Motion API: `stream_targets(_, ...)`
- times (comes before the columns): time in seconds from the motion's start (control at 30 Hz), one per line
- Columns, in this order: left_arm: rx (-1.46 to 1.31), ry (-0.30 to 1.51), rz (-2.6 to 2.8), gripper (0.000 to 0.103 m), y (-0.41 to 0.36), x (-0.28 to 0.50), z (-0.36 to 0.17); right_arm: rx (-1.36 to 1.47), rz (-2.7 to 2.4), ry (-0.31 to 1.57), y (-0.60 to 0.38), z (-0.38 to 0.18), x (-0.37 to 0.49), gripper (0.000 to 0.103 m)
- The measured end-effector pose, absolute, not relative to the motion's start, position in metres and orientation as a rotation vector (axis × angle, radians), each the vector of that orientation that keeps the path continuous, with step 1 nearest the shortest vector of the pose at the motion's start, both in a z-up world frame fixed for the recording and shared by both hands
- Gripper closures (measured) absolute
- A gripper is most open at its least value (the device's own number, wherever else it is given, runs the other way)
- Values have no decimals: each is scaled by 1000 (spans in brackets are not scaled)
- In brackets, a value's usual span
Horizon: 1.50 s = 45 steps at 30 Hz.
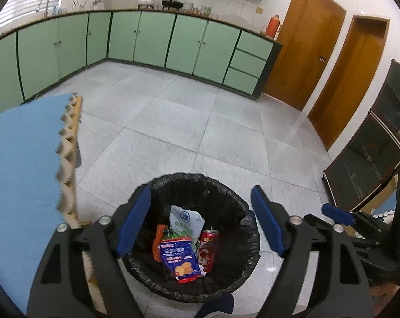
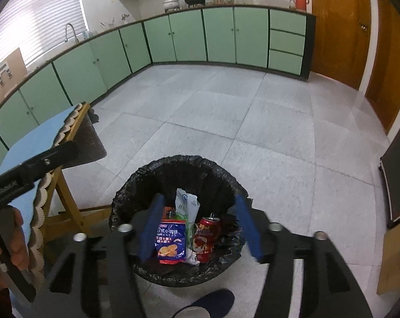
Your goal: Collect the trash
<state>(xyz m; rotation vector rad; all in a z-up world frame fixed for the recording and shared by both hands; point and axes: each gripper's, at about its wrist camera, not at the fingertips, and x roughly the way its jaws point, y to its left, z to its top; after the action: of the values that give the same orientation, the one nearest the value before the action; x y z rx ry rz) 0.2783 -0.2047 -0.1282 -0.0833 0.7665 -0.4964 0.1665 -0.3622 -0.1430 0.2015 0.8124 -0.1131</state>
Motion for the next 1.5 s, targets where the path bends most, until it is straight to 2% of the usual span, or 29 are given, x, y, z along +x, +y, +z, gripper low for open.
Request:
stream_targets(0.1, -80, 735, -477, 15, -189, 265, -113, 202, -118, 787, -358, -131, 158, 24)
stream_targets(0.2, -82, 714, -456, 12, -172, 251, -98, 218, -104, 758, -352, -118, 147, 12)
stream_targets(0.3, -78, 700, -430, 10, -158, 237, -85, 213, -99, 726, -343, -103, 134, 6)
stream_targets(0.9, -76, 613, -292, 8, -91, 133, -30, 157, 9, 604, -275, -30, 61, 6)
stream_targets(1.5, -81, 573, -222, 8, -76, 87, -15, 134, 66, 571, -253, -19, 33, 6)
